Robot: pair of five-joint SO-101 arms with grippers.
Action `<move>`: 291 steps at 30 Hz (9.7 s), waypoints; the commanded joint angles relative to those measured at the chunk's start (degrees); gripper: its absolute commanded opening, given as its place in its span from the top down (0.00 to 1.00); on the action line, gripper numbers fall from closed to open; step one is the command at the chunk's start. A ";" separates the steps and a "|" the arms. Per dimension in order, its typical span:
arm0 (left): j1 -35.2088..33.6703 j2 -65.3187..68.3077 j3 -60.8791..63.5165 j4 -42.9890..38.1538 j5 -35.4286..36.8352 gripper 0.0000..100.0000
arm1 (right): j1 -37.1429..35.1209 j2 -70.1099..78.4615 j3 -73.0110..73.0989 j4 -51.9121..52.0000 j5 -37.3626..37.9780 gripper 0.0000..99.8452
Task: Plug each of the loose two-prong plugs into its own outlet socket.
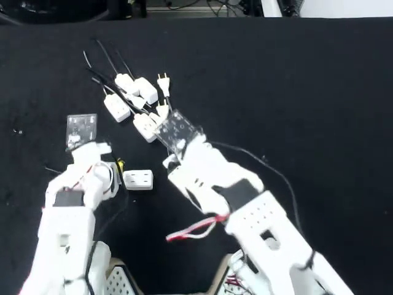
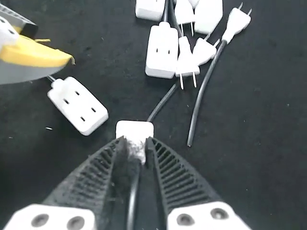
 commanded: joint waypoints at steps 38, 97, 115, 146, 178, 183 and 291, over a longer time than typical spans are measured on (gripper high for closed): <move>16.31 24.97 -11.74 0.35 -2.73 0.80 | 16.26 8.48 -8.22 1.85 3.60 0.99; -18.68 15.56 -1.71 -17.23 11.43 0.80 | -6.68 31.78 -36.97 33.58 30.77 0.99; -18.33 15.56 -1.80 -17.23 11.43 0.80 | -8.09 32.75 -36.97 30.07 28.66 0.99; -18.33 15.56 -1.80 -17.23 11.43 0.80 | -4.84 38.55 -36.35 29.27 30.59 0.99; -18.33 15.56 -1.71 -17.23 11.43 0.80 | -4.22 38.55 -28.88 24.62 30.59 0.99; -18.33 15.56 -1.71 -17.23 11.43 0.80 | -6.33 38.55 -29.05 24.70 30.59 0.99; -27.47 14.86 -2.24 -17.23 14.77 0.80 | -10.90 55.43 -26.59 9.41 36.13 0.99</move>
